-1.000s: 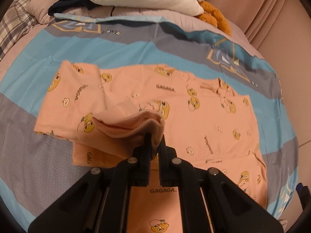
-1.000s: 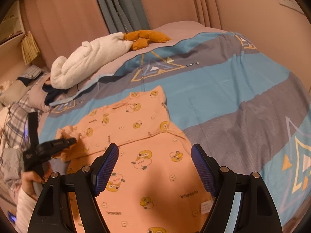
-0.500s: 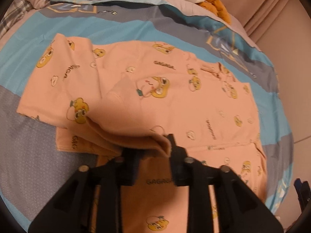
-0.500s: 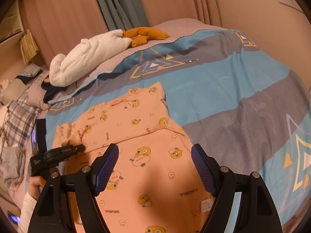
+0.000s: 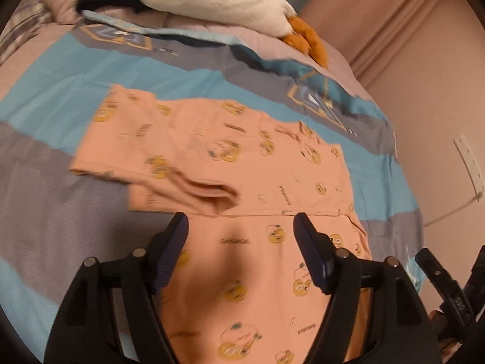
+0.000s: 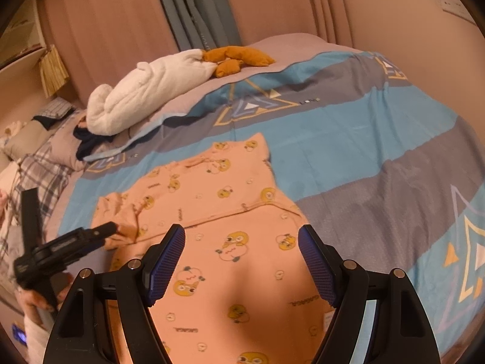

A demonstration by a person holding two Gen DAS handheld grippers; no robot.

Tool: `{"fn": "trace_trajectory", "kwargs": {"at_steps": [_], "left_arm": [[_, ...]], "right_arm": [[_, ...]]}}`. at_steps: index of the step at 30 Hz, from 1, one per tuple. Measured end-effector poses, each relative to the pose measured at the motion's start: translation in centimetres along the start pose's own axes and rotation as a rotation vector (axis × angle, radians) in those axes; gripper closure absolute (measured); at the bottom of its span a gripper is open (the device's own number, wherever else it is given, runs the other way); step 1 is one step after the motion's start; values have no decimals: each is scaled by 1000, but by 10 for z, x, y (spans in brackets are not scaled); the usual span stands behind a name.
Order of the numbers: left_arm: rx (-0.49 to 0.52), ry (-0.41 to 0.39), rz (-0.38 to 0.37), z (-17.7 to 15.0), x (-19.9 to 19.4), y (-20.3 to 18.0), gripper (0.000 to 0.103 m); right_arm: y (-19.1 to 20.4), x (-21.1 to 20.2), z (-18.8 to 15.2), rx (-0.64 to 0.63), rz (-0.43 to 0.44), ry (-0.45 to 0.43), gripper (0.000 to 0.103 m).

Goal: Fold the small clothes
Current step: 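Grasp the leg end of the peach romper with the right gripper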

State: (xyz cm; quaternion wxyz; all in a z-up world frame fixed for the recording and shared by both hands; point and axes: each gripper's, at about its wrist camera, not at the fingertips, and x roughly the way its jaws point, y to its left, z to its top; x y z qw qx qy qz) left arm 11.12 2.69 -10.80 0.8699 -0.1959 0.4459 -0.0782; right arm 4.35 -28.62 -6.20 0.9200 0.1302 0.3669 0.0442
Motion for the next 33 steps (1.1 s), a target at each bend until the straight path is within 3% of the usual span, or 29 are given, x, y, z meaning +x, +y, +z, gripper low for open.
{"fn": "trace_trajectory", "kwargs": {"at_steps": [10, 20, 26, 31, 33], "left_arm": [[-150, -75, 194, -17, -53, 66, 32], [-258, -98, 247, -36, -77, 115, 32], [-285, -110, 248, -39, -87, 126, 32], [-297, -112, 224, -39, -89, 129, 32], [-309, -111, 220, -40, -89, 132, 32]], "right_arm": [[53, 31, 9, -109, 81, 81, 24], [157, 71, 6, -397, 200, 160, 24], [211, 115, -8, -600, 144, 216, 30], [233, 144, -20, -721, 106, 278, 30], [240, 155, -26, -754, 141, 331, 30]]}}
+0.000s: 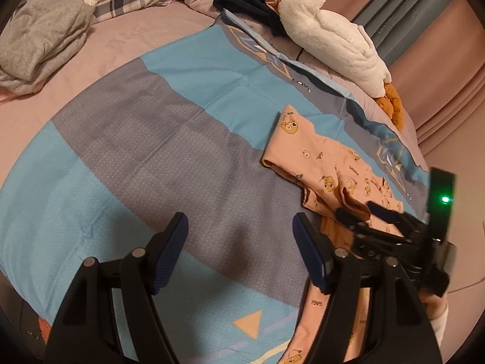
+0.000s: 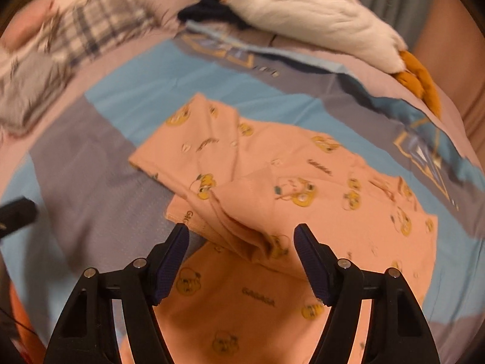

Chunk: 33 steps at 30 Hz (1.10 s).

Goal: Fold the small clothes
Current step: 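Grasp the leg end of the peach romper with the right gripper, then lift the held leg end up off the bed with the right gripper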

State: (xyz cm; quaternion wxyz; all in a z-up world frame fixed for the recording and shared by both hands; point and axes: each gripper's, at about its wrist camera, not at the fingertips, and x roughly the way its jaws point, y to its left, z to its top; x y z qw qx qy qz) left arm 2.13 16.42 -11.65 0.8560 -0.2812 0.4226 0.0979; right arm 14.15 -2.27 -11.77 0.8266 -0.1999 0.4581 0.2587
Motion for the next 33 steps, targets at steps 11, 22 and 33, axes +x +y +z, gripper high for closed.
{"fn": "trace_trajectory", "kwargs": {"at_steps": [11, 22, 33], "left_arm": [[-5, 14, -7, 1, 1, 5, 32], [-13, 27, -17, 1, 3, 5, 32], [-16, 30, -27, 1, 0, 4, 32]], "right_arm": [[-23, 21, 0, 104, 76, 76, 80], [-50, -18, 5, 243, 242, -16, 91], [-67, -28, 11, 263, 204, -44, 91]]}}
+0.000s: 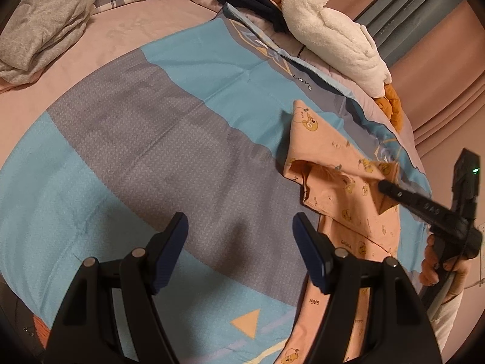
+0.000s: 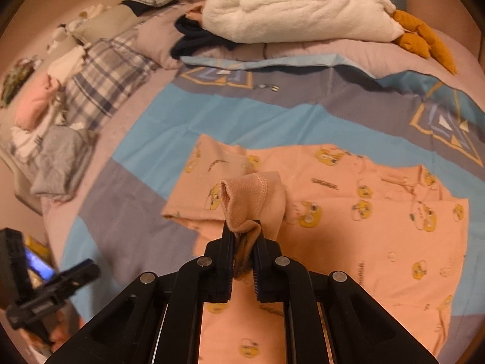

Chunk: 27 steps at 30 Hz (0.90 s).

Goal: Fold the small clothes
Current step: 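Lift the held leg end up off the bed with the right gripper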

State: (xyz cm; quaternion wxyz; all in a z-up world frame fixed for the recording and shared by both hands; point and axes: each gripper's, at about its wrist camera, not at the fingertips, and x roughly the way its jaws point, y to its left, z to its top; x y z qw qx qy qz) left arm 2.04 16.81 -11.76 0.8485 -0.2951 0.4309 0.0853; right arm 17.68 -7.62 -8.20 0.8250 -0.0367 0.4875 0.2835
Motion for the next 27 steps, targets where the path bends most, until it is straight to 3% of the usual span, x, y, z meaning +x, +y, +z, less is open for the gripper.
{"fn": "trace_trajectory", "kwargs": {"at_steps": [9, 16, 19, 27], "left_arm": [[12, 13, 2, -2, 4, -5, 32], [38, 26, -6, -4, 8, -13, 32], [47, 33, -9, -5, 10, -15, 32], [53, 36, 7, -5, 10, -18, 32]], "right_arm": [[-28, 28, -28, 52, -38, 120, 91], [-46, 19, -31, 124, -47, 90, 91], [-57, 19, -33, 176, -14, 83, 91], [-60, 47, -35, 235, 14, 115, 91]]}}
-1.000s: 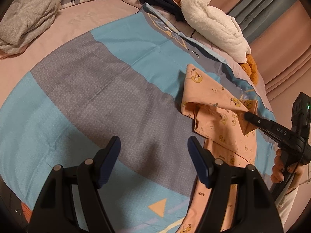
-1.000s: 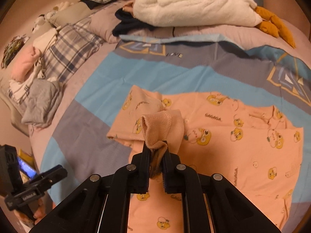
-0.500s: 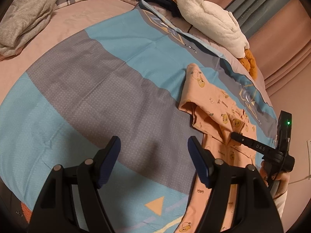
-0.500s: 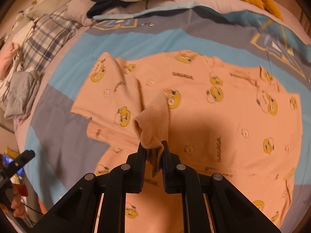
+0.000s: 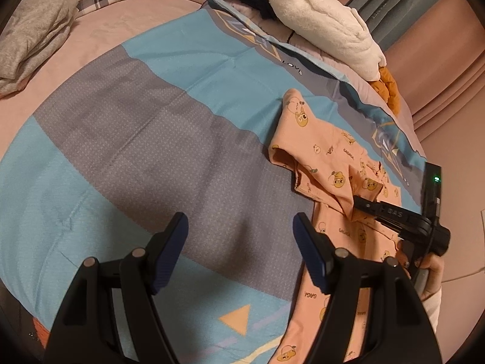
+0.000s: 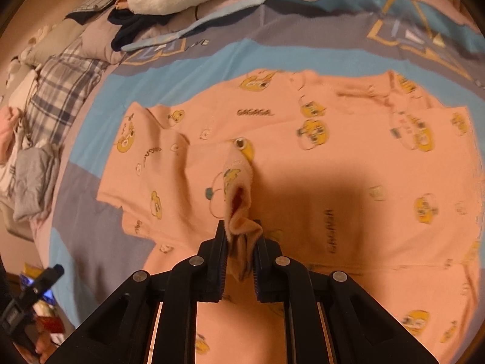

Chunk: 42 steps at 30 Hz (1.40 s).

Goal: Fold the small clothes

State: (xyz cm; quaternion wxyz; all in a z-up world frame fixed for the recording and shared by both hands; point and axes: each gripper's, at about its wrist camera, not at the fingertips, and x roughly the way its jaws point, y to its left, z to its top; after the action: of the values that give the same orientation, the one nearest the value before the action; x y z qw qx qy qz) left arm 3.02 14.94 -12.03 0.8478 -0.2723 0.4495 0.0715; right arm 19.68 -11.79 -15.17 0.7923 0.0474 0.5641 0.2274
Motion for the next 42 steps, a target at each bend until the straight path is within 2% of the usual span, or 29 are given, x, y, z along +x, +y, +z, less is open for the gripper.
{"fn": "trace_trajectory", "kwargs": {"at_steps": [4, 8, 14, 19, 24, 26, 33, 39, 41, 42], "left_arm": [[-8, -8, 0, 2, -2, 3, 32], [-12, -10, 5, 7, -2, 4, 32], [-28, -35, -18, 19, -7, 1, 32], [-18, -49, -32, 31, -8, -7, 32], [-12, -60, -45, 39, -8, -13, 34], [-5, -56, -47, 42, -5, -16, 39], [12, -27, -58, 49, 11, -31, 42], [34, 22, -79, 56, 32, -50, 56], [52, 52, -83, 58, 44, -61, 66], [62, 60, -85, 59, 47, -64, 67]], "right_arm": [[4, 3, 1, 4, -14, -17, 91], [12, -16, 5, -26, 7, -67, 94], [36, -88, 26, -93, 80, -213, 95], [60, -152, 44, -183, 108, -352, 95], [63, -179, 57, -189, 97, -433, 95], [55, -182, 58, -180, 79, -444, 95], [13, -175, 53, -98, -33, -435, 95], [-23, -160, 47, -33, -107, -393, 95], [-35, -153, 44, -8, -121, -377, 95], [-41, -149, 43, 3, -130, -369, 95]]}}
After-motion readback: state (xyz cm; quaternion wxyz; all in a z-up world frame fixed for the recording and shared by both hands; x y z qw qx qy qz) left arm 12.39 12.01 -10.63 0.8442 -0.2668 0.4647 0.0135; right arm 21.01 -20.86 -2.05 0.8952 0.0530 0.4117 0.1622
